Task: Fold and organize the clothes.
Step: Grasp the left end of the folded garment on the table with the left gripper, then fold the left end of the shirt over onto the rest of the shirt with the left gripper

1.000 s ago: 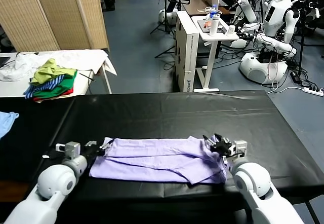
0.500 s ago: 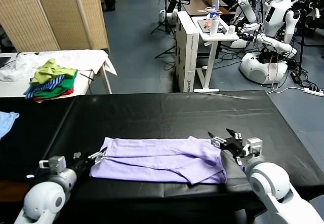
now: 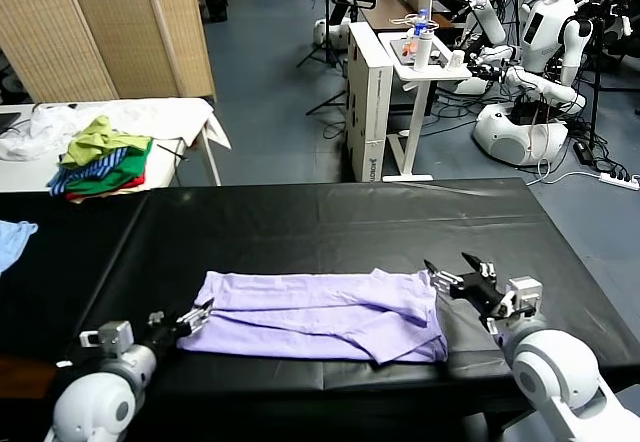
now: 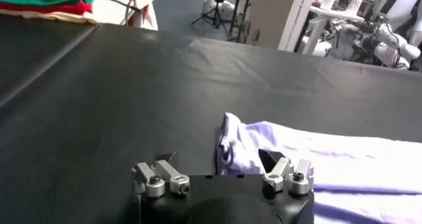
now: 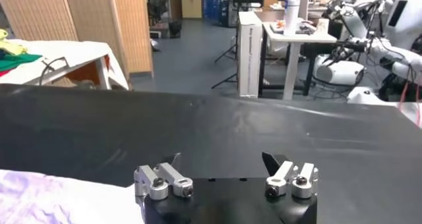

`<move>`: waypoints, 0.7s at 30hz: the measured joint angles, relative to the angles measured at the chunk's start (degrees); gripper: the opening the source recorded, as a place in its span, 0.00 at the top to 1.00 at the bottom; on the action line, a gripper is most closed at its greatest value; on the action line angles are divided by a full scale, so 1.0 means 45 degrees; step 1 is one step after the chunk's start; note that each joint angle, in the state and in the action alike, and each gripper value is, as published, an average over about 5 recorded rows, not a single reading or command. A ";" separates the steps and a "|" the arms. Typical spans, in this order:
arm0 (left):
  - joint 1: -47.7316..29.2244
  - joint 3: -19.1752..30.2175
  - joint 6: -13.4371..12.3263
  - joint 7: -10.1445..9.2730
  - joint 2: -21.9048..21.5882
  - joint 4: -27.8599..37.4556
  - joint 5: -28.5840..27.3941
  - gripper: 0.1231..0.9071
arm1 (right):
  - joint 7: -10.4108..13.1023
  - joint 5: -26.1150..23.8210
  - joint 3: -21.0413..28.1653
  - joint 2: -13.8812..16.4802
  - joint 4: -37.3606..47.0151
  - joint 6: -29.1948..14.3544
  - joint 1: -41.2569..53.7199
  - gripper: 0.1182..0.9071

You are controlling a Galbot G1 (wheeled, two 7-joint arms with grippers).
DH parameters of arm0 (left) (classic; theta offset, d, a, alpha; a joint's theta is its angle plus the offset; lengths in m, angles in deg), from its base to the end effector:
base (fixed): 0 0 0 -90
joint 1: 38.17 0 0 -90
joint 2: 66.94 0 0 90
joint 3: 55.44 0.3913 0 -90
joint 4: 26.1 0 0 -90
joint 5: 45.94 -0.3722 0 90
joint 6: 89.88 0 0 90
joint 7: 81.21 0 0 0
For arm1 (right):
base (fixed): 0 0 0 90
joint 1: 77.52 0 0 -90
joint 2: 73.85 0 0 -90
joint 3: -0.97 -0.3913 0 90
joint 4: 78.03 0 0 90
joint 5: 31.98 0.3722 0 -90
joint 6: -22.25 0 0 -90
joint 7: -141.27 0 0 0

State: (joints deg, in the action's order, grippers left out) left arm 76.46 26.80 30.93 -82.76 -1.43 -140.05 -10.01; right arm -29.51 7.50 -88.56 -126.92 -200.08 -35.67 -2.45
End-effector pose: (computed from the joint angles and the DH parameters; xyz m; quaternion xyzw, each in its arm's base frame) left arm 0.2232 0.1414 -0.3219 -0.0384 -0.9602 0.0771 0.2656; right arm 0.2645 -0.1144 -0.2325 0.0970 -0.9776 0.0186 0.1856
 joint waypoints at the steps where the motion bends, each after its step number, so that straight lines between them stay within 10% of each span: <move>1: 0.0011 0.0014 -0.0013 0.0009 0.0046 0.0000 -0.0033 0.46 | -0.0001 -0.0011 0.0009 -0.0006 -0.0014 -0.0001 0.0000 0.00; 8: 0.0001 0.0139 0.0017 0.0023 0.0324 0.0003 0.0119 0.85 | -0.0041 -0.0068 0.0015 -0.0010 -0.0066 -0.0007 0.0036 0.00; 21: 0.0364 -0.0328 -0.0817 0.0064 -0.0186 -0.0311 -0.2051 0.92 | 0.0004 -0.0086 -0.0229 -0.0230 -0.0581 -0.0324 -0.0599 0.00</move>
State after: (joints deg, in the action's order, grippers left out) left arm 78.10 25.32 27.25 -82.48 -2.27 -141.45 -19.24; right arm -29.49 7.11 -89.59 -127.96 -202.70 -37.12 -5.15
